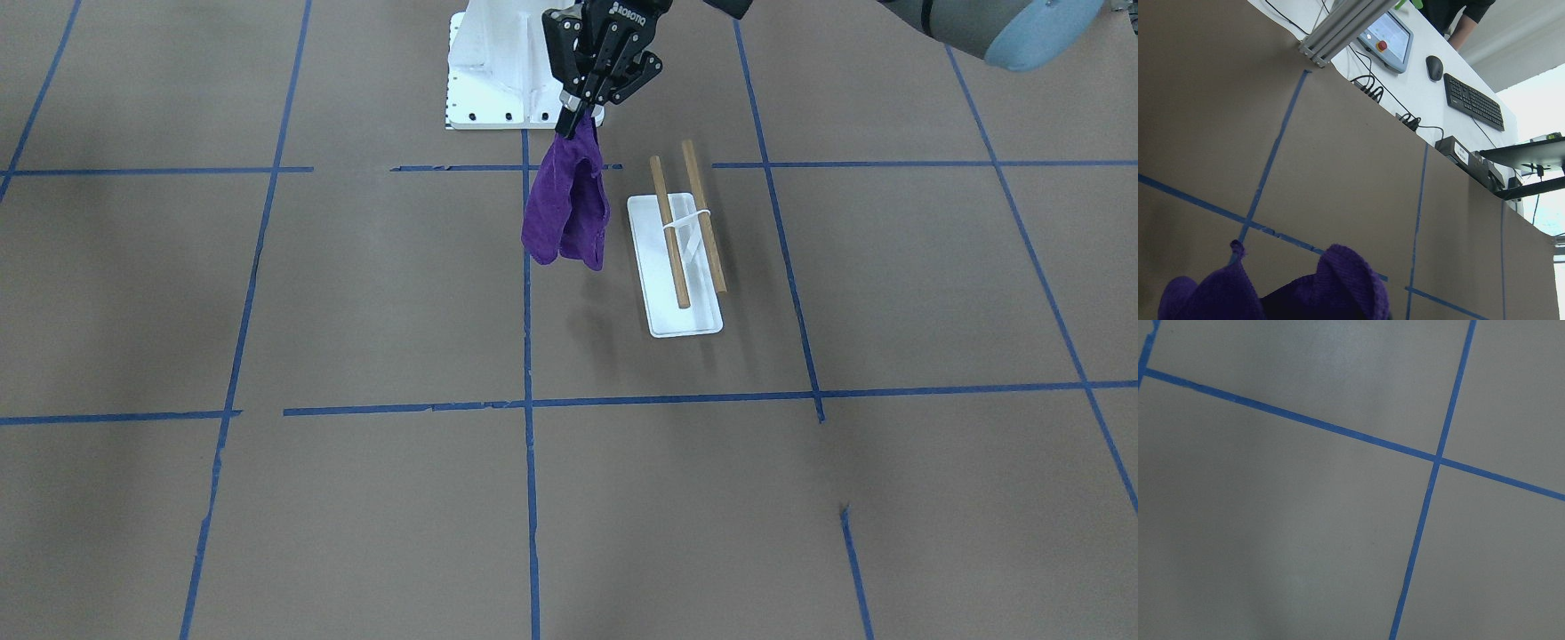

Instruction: Hang towel on rack

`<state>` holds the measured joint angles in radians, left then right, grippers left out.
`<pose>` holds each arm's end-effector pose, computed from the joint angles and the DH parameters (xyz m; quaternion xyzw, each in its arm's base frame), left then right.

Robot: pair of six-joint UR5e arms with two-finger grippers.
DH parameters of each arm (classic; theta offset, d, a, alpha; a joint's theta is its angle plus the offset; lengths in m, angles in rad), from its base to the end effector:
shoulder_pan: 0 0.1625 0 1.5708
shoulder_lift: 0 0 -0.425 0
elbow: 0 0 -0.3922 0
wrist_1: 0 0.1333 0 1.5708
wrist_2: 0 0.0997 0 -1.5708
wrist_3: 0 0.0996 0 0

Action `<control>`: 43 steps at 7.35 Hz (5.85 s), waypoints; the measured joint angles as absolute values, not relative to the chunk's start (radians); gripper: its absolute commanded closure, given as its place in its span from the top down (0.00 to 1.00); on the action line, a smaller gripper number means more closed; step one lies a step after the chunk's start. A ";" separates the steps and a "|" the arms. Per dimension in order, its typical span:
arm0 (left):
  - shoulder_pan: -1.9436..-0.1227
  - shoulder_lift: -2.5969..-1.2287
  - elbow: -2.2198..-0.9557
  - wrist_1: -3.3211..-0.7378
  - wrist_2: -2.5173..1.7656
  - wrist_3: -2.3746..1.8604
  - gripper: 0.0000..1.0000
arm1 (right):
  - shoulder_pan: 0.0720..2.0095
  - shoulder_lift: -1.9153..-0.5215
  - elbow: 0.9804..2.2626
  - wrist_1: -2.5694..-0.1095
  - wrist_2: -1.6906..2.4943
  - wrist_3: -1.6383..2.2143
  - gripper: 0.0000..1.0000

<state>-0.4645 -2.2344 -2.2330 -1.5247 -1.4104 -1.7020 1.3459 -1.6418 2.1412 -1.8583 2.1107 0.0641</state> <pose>0.3620 -0.3483 0.0495 0.1621 0.5763 -0.2804 0.7504 -0.0158 -0.4371 0.4612 0.0627 -0.2771 -0.1051 0.9530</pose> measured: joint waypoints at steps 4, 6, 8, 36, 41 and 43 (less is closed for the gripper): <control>-0.392 -2.163 -2.298 -1.325 -1.275 -1.728 0.00 | 1.377 -1.635 2.034 -1.849 2.210 0.057 1.00; -0.395 -2.052 -2.321 -1.317 -1.273 -1.729 0.00 | 1.377 -1.632 2.025 -1.846 2.218 0.057 1.00; -0.397 -1.915 -2.384 -1.315 -1.274 -1.728 0.00 | 1.377 -1.631 2.023 -1.829 2.221 0.059 1.00; -1.470 -1.709 -1.592 -1.549 -2.242 0.124 1.00 | 1.539 -1.642 1.820 -1.767 2.350 -0.136 1.00; -1.590 -1.544 -1.588 -1.607 -2.351 0.155 1.00 | 1.589 -1.651 1.781 -1.769 2.351 -0.150 1.00; -1.591 -1.523 -1.652 -1.544 -2.356 0.150 1.00 | 1.596 -1.656 1.780 -1.769 2.350 -0.149 1.00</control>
<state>-1.5905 -1.5226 -1.6519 -1.5442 -2.3564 0.1504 1.5961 -1.6555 1.7798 -1.7687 2.3503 -0.1491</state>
